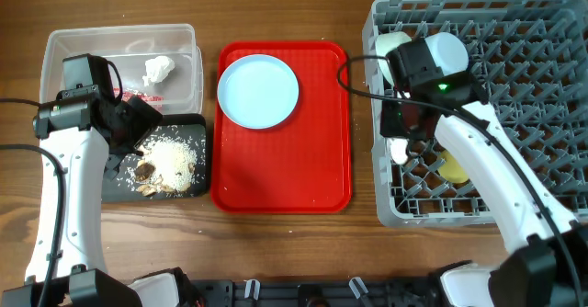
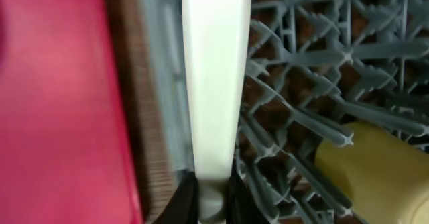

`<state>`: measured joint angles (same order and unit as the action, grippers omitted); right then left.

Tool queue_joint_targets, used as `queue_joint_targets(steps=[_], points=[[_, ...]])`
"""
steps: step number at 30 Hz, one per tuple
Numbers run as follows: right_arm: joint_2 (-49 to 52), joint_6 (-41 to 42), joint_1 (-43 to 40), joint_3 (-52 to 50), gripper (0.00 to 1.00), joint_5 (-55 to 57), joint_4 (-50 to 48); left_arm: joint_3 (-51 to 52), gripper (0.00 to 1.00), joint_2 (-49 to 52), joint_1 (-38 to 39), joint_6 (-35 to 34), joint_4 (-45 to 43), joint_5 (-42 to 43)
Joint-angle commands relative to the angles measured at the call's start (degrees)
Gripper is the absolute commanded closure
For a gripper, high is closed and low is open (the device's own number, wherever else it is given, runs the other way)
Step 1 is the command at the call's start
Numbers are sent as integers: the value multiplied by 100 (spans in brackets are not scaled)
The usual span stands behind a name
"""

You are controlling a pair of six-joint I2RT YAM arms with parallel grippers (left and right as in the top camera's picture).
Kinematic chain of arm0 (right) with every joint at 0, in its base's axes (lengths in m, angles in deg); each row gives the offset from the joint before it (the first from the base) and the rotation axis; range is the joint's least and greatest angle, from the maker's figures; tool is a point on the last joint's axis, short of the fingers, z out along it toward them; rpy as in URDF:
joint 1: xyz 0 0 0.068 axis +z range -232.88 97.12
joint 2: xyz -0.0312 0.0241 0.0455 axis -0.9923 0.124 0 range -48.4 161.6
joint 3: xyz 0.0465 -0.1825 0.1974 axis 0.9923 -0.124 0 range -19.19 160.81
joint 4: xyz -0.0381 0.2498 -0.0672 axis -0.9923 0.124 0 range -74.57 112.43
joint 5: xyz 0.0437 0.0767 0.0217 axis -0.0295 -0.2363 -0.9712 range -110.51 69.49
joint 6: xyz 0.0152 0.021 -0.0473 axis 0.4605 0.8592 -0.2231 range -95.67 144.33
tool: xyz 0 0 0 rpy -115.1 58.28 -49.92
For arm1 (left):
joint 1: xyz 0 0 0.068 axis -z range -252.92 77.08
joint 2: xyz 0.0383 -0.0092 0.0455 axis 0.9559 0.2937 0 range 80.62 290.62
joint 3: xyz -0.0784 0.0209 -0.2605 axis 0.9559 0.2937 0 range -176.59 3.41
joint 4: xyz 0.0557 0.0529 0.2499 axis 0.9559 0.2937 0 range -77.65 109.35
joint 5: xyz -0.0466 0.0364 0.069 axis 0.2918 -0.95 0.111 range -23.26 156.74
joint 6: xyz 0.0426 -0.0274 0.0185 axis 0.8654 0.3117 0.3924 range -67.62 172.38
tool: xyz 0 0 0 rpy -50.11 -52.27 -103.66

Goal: Sort waste into correct bins and load items into the dishwasher rack
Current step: 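Grasp the white spoon with the right gripper and put it in the rack, then grasp the light-blue plate edge with the right gripper and lift it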

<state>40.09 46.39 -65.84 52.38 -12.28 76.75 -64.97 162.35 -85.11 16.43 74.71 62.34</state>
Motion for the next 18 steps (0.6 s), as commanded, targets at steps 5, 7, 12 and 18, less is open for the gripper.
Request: queue_joint_targets(steps=[5,7,12,18], points=[[122,-278,-127,-448,69,122,-275,-31,0,-90,-20,-52,4,31],[122,-278,-127,-448,66,122,-286,-31,0,-90,-20,-52,4,31],[107,-260,-127,-376,65,68,-398,-31,0,-90,-20,-52,4,31],[35,-385,-20,575,51,-2540,-1814,-31,0,-90,7,-4,2,31]])
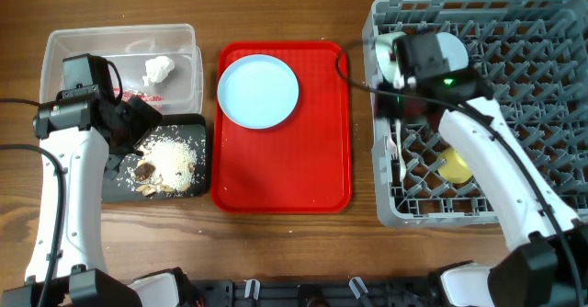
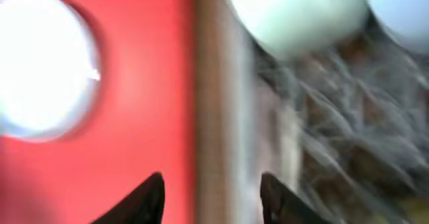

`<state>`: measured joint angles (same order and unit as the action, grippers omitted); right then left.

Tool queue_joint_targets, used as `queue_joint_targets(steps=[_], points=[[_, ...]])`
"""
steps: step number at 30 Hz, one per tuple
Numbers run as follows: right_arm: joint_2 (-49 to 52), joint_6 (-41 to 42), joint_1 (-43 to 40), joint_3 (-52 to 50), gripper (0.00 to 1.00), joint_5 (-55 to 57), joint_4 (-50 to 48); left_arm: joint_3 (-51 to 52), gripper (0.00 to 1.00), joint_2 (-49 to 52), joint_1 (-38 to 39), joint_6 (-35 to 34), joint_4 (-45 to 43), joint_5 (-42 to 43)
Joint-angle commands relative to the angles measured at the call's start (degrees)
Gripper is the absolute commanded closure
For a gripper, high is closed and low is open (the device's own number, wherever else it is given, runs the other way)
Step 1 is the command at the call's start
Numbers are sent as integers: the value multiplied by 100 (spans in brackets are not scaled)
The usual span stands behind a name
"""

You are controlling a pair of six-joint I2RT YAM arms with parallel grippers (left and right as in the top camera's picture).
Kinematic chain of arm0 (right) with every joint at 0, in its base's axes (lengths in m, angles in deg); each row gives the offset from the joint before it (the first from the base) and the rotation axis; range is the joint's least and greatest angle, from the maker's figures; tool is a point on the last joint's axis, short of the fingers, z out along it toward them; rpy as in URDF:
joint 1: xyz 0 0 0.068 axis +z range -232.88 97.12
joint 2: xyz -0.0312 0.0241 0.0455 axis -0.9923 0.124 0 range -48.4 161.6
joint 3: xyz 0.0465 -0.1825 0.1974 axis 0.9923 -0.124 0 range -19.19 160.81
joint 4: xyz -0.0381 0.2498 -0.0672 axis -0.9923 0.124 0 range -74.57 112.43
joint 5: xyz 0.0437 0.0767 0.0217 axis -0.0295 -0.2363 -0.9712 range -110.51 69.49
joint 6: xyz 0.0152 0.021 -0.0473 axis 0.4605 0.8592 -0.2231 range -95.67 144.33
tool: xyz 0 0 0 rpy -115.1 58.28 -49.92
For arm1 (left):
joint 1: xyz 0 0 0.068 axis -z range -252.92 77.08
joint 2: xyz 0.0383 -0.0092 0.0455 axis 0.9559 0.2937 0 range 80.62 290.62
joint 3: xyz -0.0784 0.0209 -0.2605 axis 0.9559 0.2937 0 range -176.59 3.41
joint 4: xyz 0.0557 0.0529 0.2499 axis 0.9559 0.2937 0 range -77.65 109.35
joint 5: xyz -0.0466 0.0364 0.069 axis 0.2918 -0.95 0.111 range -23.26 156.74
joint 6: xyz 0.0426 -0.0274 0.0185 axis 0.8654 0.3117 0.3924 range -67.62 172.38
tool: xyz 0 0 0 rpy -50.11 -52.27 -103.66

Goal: Sort waste into correct bins and load items into the dishwasher rack
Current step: 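Grasp the light-blue plate edge with the right gripper and lift it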

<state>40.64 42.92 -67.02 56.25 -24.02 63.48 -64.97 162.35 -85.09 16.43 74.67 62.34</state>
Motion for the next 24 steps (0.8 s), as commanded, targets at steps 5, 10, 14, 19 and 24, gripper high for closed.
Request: queue_joint_targets(steps=[5,10,14,19,24], points=[[507,243,809,188,48,-1322,-1827,-31,0,-90,463,553,-87,28],[1397,-118,1189,1001,43,-289,-1508,-31,0,-83,745,551,-111,31],[2586,-184,1211,1939,41,-83,-901,-31,0,-83,756,551,-107,31],[3467,-15,1434,1937,47,-264,-1058,-31,0,-83,756,551,-129,31],[3786,748,1742,1932,52,369,-1198,-31,0,-74,756,551,-127,31]])
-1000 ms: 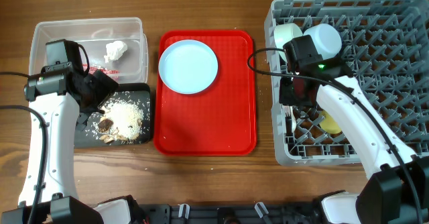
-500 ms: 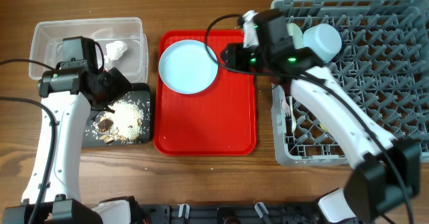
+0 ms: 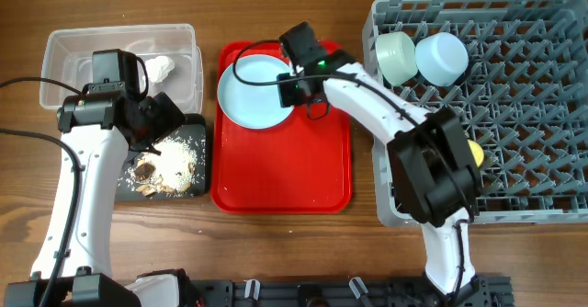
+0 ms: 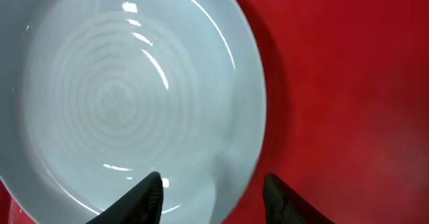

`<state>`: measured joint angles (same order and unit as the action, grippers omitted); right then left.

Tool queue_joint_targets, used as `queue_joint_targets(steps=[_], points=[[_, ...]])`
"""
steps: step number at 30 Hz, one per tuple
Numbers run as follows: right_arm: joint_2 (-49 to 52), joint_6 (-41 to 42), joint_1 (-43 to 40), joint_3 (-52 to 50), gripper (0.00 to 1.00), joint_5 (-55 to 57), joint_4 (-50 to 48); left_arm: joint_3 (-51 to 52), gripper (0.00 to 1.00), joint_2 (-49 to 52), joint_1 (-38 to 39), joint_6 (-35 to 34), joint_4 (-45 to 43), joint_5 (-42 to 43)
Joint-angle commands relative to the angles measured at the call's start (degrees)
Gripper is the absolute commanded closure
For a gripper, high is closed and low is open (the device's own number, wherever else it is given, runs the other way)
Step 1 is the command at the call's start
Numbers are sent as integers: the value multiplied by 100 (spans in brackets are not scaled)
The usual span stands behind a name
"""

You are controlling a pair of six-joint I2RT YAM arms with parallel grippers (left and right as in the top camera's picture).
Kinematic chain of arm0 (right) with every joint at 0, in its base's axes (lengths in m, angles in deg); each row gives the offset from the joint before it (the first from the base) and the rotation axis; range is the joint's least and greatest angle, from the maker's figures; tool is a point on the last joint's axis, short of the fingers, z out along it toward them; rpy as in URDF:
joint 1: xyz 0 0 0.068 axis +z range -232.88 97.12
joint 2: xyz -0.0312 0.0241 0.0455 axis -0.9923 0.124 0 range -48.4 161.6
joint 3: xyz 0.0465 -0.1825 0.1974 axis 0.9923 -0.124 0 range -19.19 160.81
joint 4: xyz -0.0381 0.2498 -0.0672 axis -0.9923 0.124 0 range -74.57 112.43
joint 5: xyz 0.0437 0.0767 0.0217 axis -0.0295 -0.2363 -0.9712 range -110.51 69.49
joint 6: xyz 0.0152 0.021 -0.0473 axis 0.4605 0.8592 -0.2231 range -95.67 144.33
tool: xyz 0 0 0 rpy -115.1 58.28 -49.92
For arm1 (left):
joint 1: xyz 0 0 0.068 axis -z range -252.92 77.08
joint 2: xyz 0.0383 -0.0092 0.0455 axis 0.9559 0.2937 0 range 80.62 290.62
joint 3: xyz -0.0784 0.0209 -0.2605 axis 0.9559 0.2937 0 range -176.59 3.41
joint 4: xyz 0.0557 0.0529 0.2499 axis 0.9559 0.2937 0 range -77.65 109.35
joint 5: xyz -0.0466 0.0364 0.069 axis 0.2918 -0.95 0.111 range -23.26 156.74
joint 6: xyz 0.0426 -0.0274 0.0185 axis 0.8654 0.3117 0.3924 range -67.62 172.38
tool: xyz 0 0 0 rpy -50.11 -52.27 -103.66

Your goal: Sort waste into correct bins and load items into the dishwasher rack

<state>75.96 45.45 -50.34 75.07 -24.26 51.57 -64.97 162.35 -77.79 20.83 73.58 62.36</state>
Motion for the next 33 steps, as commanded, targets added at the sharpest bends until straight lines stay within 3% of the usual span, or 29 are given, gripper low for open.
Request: queue_joint_targets(steps=[1,4,6,8,13,19,24,28,33], points=[[332,673,79,33,56,396,46,-31,0,-74,26,111,-17,28],[369,896,79,-162,61,396,81,-31,0,-72,26,111,-17,28],[369,896,79,-166,74,393,129,-31,0,-74,26,111,-17,28],[367,901,72,-166,95,396,291,-31,0,-72,26,111,-15,28],[-52,890,-208,-164,96,693,935,-31,0,-72,26,111,-15,28],[-2135,726,-695,-164,96,2671,1801,-31,0,-72,26,111,-15,28],[-3359,-52,-1628,-166,97,3340,2708,-31,0,-74,26,111,-17,28],[-3449,317,-1902,-181,96,5333,3521,-31,0,-72,26,111,-20,28],[-3449,1325,-1902,-675,96,6148,4172,-31,0,-74,26,114,-17,26]])
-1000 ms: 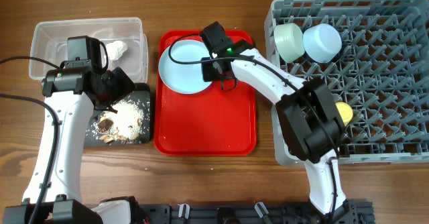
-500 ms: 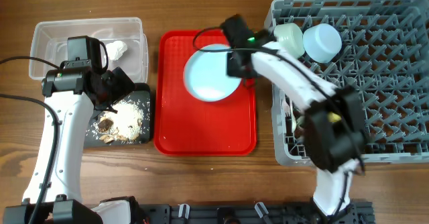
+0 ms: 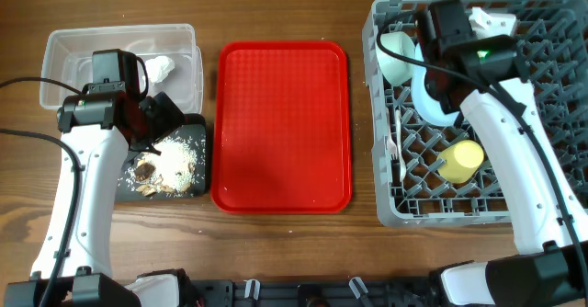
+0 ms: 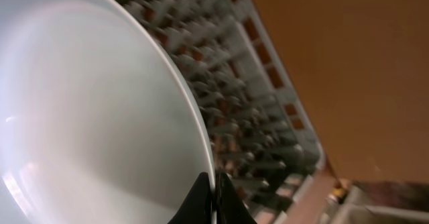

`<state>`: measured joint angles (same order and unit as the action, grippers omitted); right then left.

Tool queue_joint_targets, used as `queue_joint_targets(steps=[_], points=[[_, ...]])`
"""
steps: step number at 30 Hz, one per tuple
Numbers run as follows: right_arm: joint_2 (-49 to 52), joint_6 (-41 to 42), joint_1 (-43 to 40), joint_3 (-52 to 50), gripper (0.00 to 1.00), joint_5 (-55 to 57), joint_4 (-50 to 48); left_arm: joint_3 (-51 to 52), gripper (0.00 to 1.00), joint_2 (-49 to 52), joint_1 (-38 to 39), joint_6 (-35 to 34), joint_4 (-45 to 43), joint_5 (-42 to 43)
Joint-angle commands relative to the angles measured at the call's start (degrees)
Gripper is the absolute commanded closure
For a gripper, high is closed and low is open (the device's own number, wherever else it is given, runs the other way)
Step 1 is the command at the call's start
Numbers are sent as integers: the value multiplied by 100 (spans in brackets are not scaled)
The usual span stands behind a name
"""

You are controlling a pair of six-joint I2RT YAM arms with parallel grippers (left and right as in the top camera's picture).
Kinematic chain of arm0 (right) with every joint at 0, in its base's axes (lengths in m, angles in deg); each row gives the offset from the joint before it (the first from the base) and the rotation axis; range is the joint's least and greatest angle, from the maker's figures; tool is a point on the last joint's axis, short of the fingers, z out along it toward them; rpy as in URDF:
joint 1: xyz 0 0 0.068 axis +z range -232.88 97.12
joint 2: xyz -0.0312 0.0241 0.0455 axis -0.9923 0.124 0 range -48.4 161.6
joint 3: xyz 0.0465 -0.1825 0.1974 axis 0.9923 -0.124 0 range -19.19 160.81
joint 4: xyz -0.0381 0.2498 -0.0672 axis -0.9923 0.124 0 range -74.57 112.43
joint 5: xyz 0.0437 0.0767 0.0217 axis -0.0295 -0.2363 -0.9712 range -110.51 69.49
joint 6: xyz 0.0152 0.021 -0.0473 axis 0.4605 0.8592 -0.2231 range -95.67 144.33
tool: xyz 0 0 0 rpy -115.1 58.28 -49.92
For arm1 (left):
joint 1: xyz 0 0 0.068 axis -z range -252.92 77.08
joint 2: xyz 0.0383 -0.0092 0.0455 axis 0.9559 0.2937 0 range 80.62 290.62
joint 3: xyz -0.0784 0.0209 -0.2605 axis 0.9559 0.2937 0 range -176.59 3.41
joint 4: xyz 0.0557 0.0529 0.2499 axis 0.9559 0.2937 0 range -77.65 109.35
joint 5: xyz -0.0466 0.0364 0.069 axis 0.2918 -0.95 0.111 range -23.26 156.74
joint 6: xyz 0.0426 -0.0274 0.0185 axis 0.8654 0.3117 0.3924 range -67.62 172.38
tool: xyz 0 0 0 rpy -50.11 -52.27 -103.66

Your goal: Sort waste into correct bins and load items into the dishwasher rack

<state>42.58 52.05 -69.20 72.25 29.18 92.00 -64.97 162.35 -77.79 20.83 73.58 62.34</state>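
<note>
My right gripper [image 4: 214,196] is shut on the rim of the pale blue plate [image 4: 87,117], pinching it between both fingers. The overhead view shows the plate [image 3: 426,94] held on edge over the left part of the grey dishwasher rack [image 3: 551,86], mostly under my right wrist. The rack's tines [image 4: 248,117] show right behind the plate. My left gripper [image 3: 152,121] hangs over the top edge of the black tray [image 3: 118,189] with rice and food scraps [image 3: 170,160]. Its jaws are too small to read.
The red tray [image 3: 283,132] lies bare between the two arms. A clear container [image 3: 119,33] at the back left holds a crumpled white tissue [image 3: 159,68]. In the rack are a mint bowl [image 3: 397,55], a white fork [image 3: 397,151] and a yellow cup [image 3: 461,160].
My right gripper was open over the plate on the red tray. It is now shut on the plate's rim, holding it on edge over the rack. The left arm has not moved.
My right gripper first held the white fork down in the rack. Then it was open with the fork lying in the rack. Then it stood open over the plate on the tray. Now the tray is bare and the plate is at the rack.
</note>
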Motion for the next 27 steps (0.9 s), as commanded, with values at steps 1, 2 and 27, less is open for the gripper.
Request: queue_joint_targets(steps=[1,2,27], points=[[-111,706,-15,-658,96,855,101,-31,0,-72,26,114,-20,28],[-111,743,-13,-767,96,822,66,-31,0,-74,26,111,-35,28],[-1045,-1572,17,-1027,89,-2922,-1939,-31,0,-74,26,111,-55,31]])
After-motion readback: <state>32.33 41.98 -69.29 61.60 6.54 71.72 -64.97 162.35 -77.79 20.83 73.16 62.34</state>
